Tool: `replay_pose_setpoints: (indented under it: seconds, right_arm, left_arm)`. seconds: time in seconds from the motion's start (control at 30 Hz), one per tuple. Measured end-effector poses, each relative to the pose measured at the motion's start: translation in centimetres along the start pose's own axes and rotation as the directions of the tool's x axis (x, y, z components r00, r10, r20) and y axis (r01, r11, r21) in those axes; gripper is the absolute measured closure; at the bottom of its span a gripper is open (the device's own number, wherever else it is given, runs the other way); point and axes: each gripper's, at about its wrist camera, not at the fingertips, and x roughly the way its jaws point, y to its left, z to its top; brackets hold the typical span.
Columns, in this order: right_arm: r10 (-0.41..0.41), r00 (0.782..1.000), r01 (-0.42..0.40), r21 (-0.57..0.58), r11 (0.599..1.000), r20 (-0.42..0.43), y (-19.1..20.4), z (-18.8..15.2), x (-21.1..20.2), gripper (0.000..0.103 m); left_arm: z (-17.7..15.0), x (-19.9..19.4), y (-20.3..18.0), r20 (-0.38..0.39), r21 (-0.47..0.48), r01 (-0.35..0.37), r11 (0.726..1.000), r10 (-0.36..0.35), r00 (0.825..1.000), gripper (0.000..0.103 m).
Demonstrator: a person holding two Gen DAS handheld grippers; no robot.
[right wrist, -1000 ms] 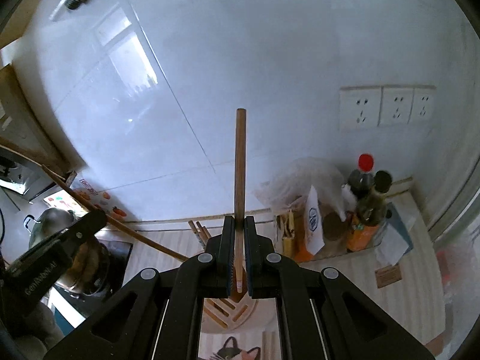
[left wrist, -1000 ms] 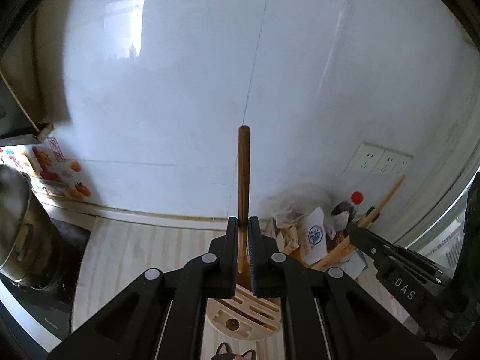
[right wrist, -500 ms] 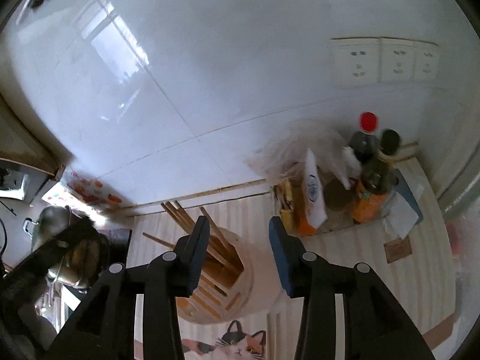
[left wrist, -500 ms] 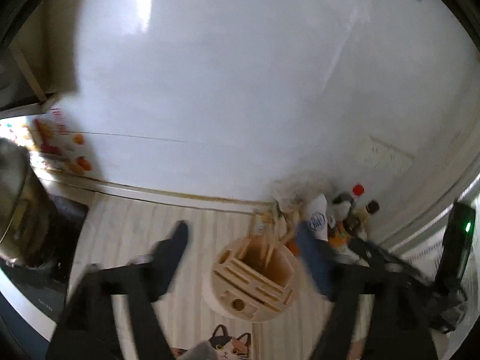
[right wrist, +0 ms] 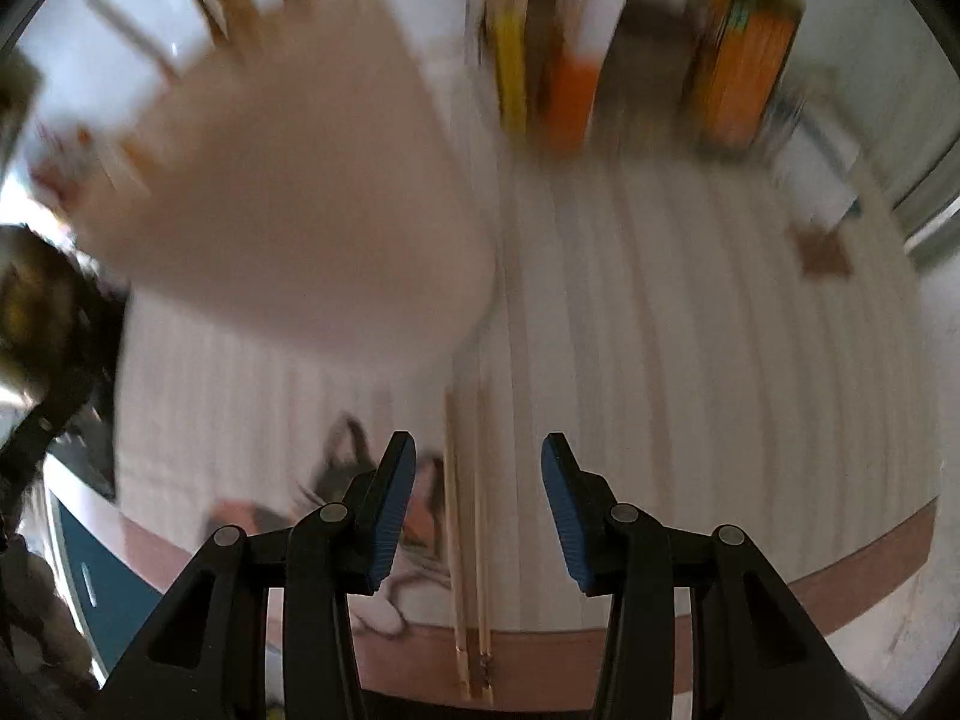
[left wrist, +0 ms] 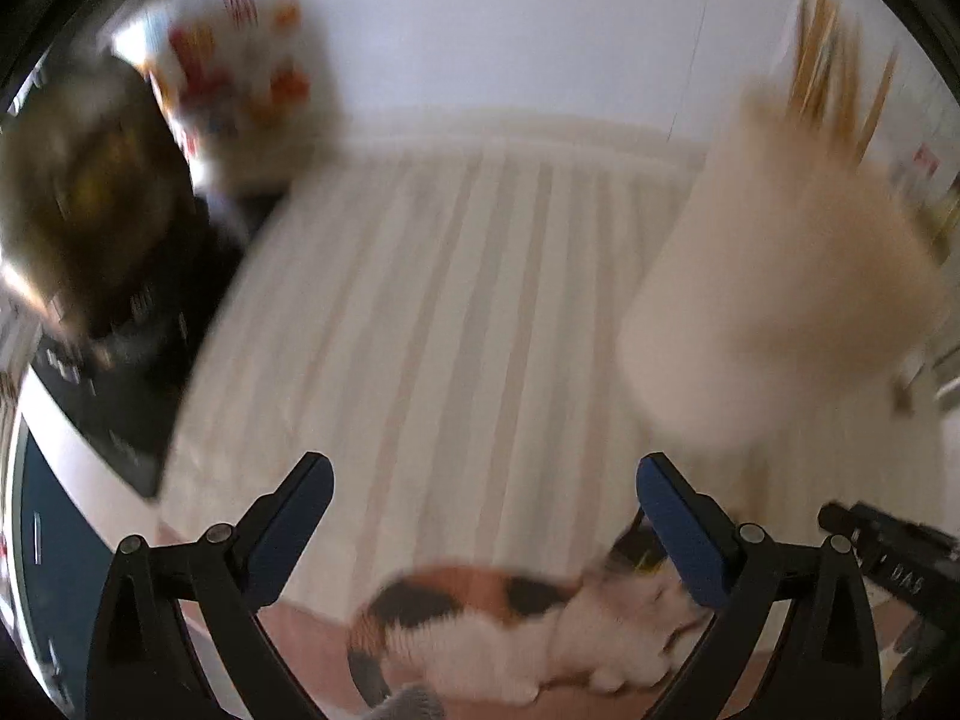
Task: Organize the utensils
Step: 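Open both tools and withdraw from the holder, then grasp a chopstick with the left tool while the right tool grasps another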
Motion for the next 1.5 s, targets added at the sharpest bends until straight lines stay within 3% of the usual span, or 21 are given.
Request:
replay_pose_setpoints:
  seconds: [0.13, 0.23, 0.3, 0.37, 0.57, 0.67, 0.9, 1.03, 1.1, 1.17, 1.2, 1.3, 1.5]
  right_arm:
    - [-0.021, 0.996, 0.022, 0.002, 1.0, -0.083, -0.3, -1.7, 4.3, 0.062]
    - [-0.023, 0.991, 0.022, -0.012, 1.0, -0.129, -0.4, -2.7, 6.3, 0.073]
    - [-0.039, 0.987, 0.033, -0.039, 0.999, -0.154, -0.3, -3.4, 7.5, 0.089]
    - [-0.087, 0.988, 0.076, -0.088, 0.993, -0.129, -0.2, -3.9, 7.5, 0.096]
    - [-0.137, 0.983, 0.131, -0.058, 0.99, -0.124, -4.5, -4.8, 6.5, 0.096]
    - [-0.152, 0.98, 0.152, -0.01, 0.988, -0.132, -8.0, -5.1, 5.7, 0.096]
    - [-0.158, 0.977, 0.173, 0.096, 0.98, -0.143, -14.3, -6.0, 4.3, 0.096]
    - [-0.127, 0.981, 0.147, 0.138, 0.979, -0.146, -16.6, -6.4, 4.0, 0.096]
    - [-0.124, 0.981, 0.145, 0.14, 0.98, -0.146, -17.4, -6.2, 3.7, 0.096]
    - [-0.13, 0.98, 0.15, 0.134, 0.98, -0.148, -17.7, -6.1, 3.6, 0.096]
    - [-0.134, 0.98, 0.154, 0.131, 0.979, -0.148, -17.1, -5.9, 3.9, 0.096]
    - [-0.148, 0.978, 0.167, 0.122, 0.978, -0.148, -16.6, -7.0, 4.5, 0.096]
    - [-0.15, 0.976, 0.164, 0.078, 0.983, -0.155, -11.5, -7.3, 5.5, 0.096]
  left_arm:
    - [-3.0, 3.5, -0.5, -0.089, 0.014, -0.032, 0.999, 0.034, 0.995, 0.0]
    - [-4.1, 4.4, -1.5, -0.114, 0.041, -0.042, 0.998, 0.046, 0.992, 0.0]
    - [-4.7, 4.8, -2.4, -0.125, 0.058, -0.042, 0.997, 0.049, 0.991, 0.001]
    - [-5.1, 4.7, -3.6, -0.128, 0.084, -0.033, 0.996, 0.043, 0.991, 0.005]
    - [-6.4, 5.1, -8.5, -0.188, 0.154, 0.074, 0.985, -0.044, 0.981, 0.012]
    - [-7.5, 5.9, -11.3, -0.266, 0.177, 0.158, 0.971, -0.108, 0.958, 0.028]
    - [-8.9, 5.9, -16.9, -0.302, 0.266, 0.225, 0.937, -0.14, 0.943, 0.031]
    - [-9.7, 6.9, -19.3, -0.333, 0.323, 0.219, 0.921, -0.106, 0.937, 0.06]
    - [-9.9, 6.5, -20.0, -0.308, 0.361, 0.198, 0.911, -0.084, 0.948, 0.07]
    - [-9.8, 6.3, -20.0, -0.299, 0.367, 0.196, 0.909, -0.084, 0.95, 0.093]
    - [-9.7, 6.3, -19.7, -0.302, 0.363, 0.197, 0.911, -0.085, 0.95, 0.095]
    - [-9.6, 6.5, -17.7, -0.303, 0.336, 0.179, 0.925, -0.074, 0.95, 0.098]
    - [-9.4, 6.5, -12.7, -0.302, 0.255, 0.123, 0.959, -0.042, 0.953, 0.098]
